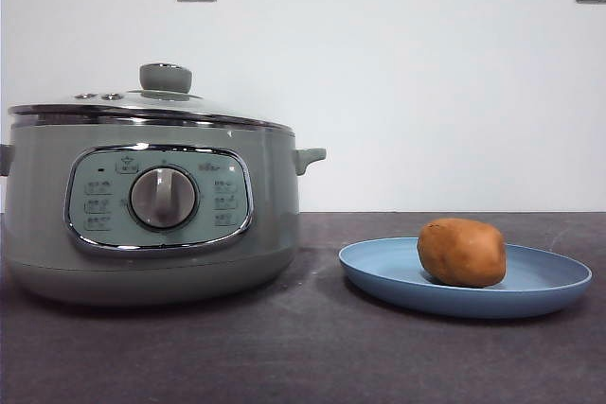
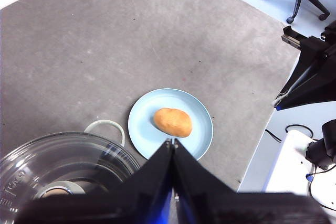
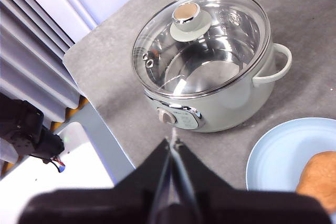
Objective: Take the potato out from the steamer,put the potato on the plate,close the lid
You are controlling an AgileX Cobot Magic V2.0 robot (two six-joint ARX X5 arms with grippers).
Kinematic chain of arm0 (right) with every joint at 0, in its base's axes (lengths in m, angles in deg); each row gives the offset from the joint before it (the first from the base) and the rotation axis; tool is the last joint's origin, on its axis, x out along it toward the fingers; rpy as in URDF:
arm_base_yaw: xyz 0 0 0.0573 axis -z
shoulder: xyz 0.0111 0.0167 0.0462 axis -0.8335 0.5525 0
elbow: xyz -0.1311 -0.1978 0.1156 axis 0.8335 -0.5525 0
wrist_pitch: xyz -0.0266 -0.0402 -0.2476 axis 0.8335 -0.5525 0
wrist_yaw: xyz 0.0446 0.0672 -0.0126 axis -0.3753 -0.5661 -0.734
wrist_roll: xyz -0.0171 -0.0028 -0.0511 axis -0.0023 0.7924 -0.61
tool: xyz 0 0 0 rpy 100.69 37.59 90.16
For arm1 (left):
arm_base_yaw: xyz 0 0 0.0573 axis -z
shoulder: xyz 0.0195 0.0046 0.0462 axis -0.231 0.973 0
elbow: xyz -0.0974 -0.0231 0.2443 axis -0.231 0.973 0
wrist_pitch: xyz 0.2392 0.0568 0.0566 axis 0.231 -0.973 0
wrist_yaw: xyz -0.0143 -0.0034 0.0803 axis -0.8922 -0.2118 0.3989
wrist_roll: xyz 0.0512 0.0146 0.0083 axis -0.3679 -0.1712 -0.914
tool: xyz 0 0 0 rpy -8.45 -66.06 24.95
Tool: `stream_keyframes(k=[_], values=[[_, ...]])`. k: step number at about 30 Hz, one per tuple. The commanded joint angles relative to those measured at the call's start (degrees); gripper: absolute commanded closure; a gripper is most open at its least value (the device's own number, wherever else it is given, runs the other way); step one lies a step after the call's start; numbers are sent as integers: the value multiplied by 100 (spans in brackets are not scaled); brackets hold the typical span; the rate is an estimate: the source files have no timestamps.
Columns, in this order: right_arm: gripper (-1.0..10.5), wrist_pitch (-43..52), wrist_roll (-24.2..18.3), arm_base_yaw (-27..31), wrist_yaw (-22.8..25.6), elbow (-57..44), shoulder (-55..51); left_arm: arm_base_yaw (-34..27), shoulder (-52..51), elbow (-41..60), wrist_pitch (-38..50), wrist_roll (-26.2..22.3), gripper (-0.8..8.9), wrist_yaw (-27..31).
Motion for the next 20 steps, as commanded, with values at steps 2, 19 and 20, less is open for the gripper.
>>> stream_keyframes(k=[2,19,20], values=[[948,7,-39,-2,-4,-2,-2,-2,26,28,-299,-24,817,0],[948,2,-39,-2,-9,-2,-2,-15,-212,28,22,120,816,236],[948,-2,-39,-2,-9,-2,-2,-15,-295,28,149,186,816,256]])
